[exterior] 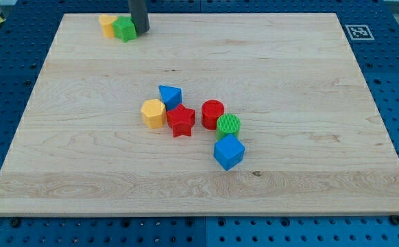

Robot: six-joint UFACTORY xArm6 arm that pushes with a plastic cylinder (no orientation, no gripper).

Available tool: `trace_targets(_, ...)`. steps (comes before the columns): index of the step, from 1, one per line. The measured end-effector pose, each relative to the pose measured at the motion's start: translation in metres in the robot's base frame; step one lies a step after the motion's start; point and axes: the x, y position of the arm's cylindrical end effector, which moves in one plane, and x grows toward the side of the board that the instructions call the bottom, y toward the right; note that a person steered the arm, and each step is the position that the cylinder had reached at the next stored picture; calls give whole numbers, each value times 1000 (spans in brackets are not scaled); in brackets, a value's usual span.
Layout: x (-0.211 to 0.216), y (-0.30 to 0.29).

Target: Move the blue triangle to the top left of the yellow hexagon

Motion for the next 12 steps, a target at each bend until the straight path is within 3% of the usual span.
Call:
trace_targets(1,1,16)
trace_targets(2,44,43)
trace_targets(5,120,-57)
trace_targets(8,139,-62)
trace_targets(11,218,-79)
trace_targets(12,205,-61)
